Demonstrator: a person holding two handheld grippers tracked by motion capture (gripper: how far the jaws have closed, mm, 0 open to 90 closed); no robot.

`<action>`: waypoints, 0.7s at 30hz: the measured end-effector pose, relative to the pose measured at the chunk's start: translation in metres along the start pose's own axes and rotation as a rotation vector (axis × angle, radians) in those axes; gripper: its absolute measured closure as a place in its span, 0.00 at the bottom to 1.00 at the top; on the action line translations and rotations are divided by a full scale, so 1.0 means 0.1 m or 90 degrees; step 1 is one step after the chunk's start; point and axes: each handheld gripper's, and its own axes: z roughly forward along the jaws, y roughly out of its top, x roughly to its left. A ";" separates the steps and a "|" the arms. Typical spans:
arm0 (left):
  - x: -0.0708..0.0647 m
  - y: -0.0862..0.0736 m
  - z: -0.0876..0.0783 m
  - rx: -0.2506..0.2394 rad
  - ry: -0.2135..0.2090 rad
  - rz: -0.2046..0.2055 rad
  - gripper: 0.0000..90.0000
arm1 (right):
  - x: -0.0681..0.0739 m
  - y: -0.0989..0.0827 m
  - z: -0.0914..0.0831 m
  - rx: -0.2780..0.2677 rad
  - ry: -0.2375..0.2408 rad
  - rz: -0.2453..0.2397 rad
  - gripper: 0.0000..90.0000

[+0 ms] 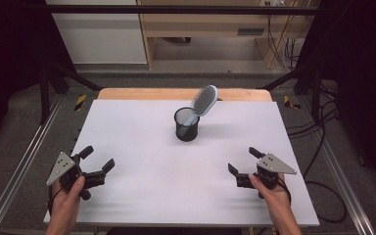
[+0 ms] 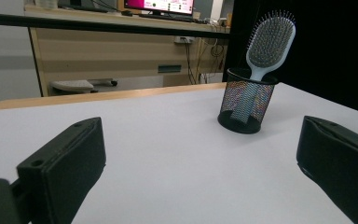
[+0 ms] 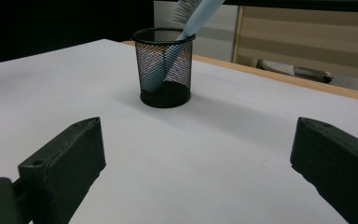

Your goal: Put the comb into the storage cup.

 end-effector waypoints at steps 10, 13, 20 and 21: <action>-0.01 -0.01 0.01 0.002 -0.003 0.004 0.01 | 0.03 0.04 0.07 0.005 0.010 0.002 0.04; -0.02 -0.01 0.01 0.003 -0.002 0.004 0.01 | 0.03 0.06 0.09 0.005 0.009 0.004 0.04; -0.02 -0.01 0.02 0.009 -0.002 0.008 0.01 | 0.04 0.09 0.13 0.020 0.005 0.007 0.05; -0.02 -0.01 0.02 0.011 -0.001 0.008 0.01 | 0.04 0.10 0.14 0.023 0.006 0.012 0.05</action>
